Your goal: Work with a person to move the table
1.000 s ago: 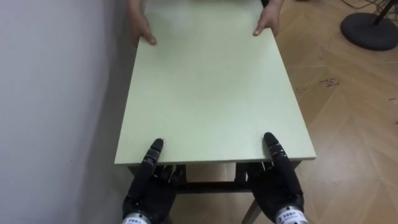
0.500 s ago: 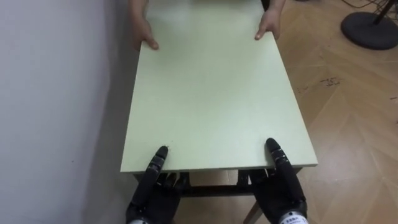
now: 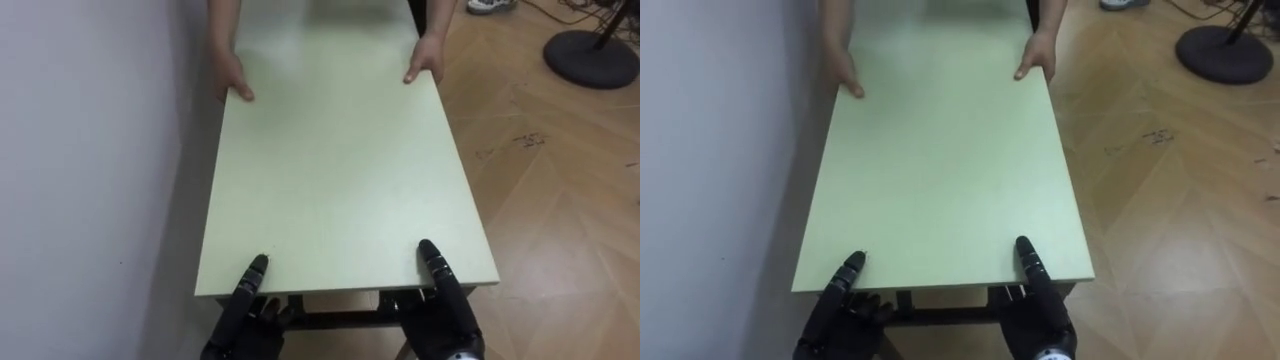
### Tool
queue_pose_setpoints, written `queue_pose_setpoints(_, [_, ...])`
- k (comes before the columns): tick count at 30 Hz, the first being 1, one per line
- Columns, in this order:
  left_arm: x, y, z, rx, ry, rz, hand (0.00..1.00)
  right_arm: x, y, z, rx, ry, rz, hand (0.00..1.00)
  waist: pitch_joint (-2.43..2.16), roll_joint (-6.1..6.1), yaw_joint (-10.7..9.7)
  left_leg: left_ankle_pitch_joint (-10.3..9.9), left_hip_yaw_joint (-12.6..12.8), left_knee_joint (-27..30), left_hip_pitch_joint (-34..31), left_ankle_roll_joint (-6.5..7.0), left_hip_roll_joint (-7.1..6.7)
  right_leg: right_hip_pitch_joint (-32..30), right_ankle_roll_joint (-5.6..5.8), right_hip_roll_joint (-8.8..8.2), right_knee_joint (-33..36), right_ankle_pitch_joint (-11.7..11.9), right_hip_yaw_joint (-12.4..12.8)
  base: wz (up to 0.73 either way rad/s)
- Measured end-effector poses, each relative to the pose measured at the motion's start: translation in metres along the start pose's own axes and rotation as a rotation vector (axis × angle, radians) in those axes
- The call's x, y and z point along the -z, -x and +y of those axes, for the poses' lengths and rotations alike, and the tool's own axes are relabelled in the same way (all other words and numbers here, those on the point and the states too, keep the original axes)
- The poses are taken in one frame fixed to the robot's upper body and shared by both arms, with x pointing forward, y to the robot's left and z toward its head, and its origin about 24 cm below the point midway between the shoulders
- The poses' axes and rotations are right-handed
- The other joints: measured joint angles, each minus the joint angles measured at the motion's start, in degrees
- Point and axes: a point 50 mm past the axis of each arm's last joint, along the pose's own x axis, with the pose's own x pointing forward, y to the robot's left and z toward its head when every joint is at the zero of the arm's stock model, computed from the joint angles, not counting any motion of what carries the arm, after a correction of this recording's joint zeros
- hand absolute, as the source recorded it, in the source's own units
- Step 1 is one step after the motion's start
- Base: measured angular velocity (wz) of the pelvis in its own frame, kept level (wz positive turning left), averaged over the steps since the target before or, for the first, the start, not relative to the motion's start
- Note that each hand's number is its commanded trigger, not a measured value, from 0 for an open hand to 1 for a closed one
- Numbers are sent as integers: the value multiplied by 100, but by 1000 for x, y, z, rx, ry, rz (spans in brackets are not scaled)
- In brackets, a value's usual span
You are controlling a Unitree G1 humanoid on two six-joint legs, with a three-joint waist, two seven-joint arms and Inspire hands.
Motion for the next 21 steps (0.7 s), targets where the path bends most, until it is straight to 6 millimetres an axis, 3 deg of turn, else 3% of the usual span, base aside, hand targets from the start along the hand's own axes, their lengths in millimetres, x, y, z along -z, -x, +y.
queue_pose_setpoints(6, [0,0,5,-2,-19,-1,100,5,-1,-5,9,-12,20,100,-62,-94,-1,11,-2,-2,19,19,7,19,-3,18,-6,2,61,0])
queue_pose_setpoints(9, [-1,0,7,-1,-19,-2,100,5,-1,-5,11,-13,20,100,-64,-94,-5,-2,-2,1,25,-1,6,23,-9,18,-3,6,80,0])
queue_pose_setpoints(11, [-1,0,7,0,-20,0,91,5,-1,-5,11,-14,19,100,-64,-91,-5,-2,-3,1,27,0,6,25,-9,18,-3,6,87,0])
queue_pose_setpoints(12, [-1,0,7,0,-20,1,74,5,-1,-5,11,-14,18,100,-63,-89,-4,-2,-5,1,27,0,6,26,-9,19,-4,6,88,0])
queue_pose_setpoints(14, [-1,0,7,1,-20,2,51,5,-1,-5,10,-13,21,100,-60,-81,-5,-2,-10,-1,28,-1,6,27,-9,22,-5,6,91,0])
queue_pose_setpoints(15, [-1,-1,8,3,-21,3,0,5,-1,-5,9,-11,22,100,-51,-65,-4,-2,-15,-3,39,-2,7,41,-9,23,-9,6,94,0])
queue_pose_setpoints(16, [-1,-1,10,6,-28,6,0,4,-1,-6,10,-9,22,82,-40,-48,-4,-3,-16,-10,70,-2,6,68,-9,24,-11,6,99,0])
queue_pose_setpoints(17, [-1,-2,11,5,-30,8,0,4,-1,-6,11,-9,21,49,-35,-41,-4,-4,-17,-12,86,-3,6,85,-9,25,-15,6,100,0])
queue_pose_setpoints(18, [0,-4,12,6,-75,16,0,4,-1,-7,12,-7,21,7,-38,-22,-2,-10,-23,-13,102,-7,6,97,-9,26,-10,6,98,0])
queue_pose_setpoints(19, [-1,-4,14,6,-134,25,0,3,-1,-6,10,1,19,0,-34,0,-8,-12,-26,-13,100,-7,6,94,-9,27,-10,6,91,0])
queue_pose_setpoints(21, [-2,-5,17,-1,-214,34,0,2,-1,-7,4,14,24,0,-42,30,-26,-12,-26,-14,98,-8,6,93,-9,27,-16,6,89,0])
